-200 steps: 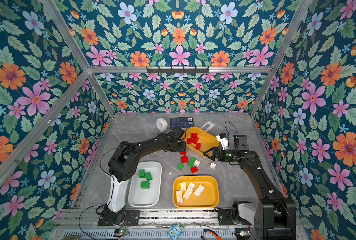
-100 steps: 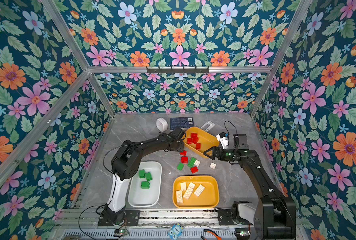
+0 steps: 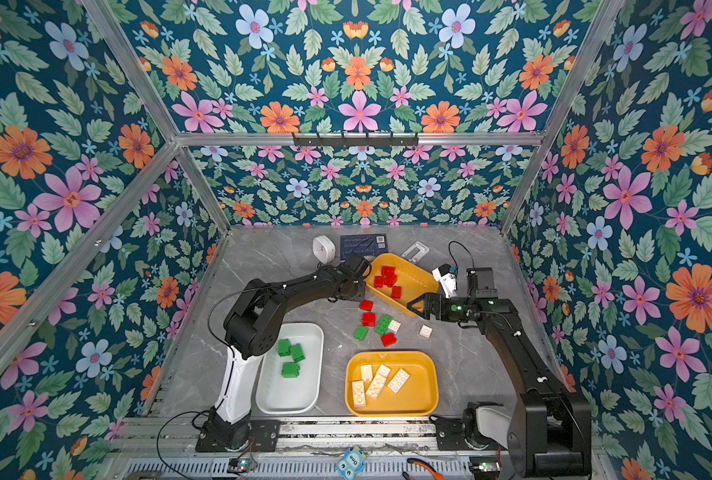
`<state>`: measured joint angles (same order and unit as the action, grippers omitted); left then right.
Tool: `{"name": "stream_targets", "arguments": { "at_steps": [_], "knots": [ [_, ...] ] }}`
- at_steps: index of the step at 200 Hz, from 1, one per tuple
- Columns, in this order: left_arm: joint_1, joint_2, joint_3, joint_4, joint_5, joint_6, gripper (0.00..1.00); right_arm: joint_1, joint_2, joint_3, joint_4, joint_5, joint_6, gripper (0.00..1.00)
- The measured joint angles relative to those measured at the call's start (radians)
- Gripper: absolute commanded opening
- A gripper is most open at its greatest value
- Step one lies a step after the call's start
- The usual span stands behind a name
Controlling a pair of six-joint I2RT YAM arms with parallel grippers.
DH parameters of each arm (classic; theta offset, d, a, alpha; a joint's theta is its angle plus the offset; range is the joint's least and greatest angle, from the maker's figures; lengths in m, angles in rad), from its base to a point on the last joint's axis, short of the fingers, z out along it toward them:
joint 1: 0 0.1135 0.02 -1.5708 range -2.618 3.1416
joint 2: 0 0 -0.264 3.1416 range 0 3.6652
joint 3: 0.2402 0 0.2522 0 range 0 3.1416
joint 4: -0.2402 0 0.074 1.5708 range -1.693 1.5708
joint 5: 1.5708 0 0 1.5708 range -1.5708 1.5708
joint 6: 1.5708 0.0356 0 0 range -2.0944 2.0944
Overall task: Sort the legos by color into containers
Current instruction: 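Carry the green brick with the left gripper into the white tray, release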
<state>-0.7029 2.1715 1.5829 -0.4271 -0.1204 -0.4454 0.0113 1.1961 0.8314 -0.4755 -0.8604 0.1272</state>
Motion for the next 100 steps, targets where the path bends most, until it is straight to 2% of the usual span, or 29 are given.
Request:
{"name": "stream_targets", "arguments": {
  "at_steps": [14, 57, 100],
  "knots": [
    [0.003, 0.003, 0.006, 0.0, 0.0, 0.003, 0.3, 0.0, 0.0, 0.0, 0.0, 0.0, 0.0, 0.99],
    [0.016, -0.008, 0.019, -0.046, -0.009, 0.024, 0.3, 0.001, -0.006, -0.001, 0.001, 0.0, 0.0, 0.99],
    [0.011, -0.13, -0.005, -0.123, -0.004, 0.028, 0.32, 0.001, -0.008, 0.0, -0.002, 0.002, 0.0, 0.99]
  ]
}}
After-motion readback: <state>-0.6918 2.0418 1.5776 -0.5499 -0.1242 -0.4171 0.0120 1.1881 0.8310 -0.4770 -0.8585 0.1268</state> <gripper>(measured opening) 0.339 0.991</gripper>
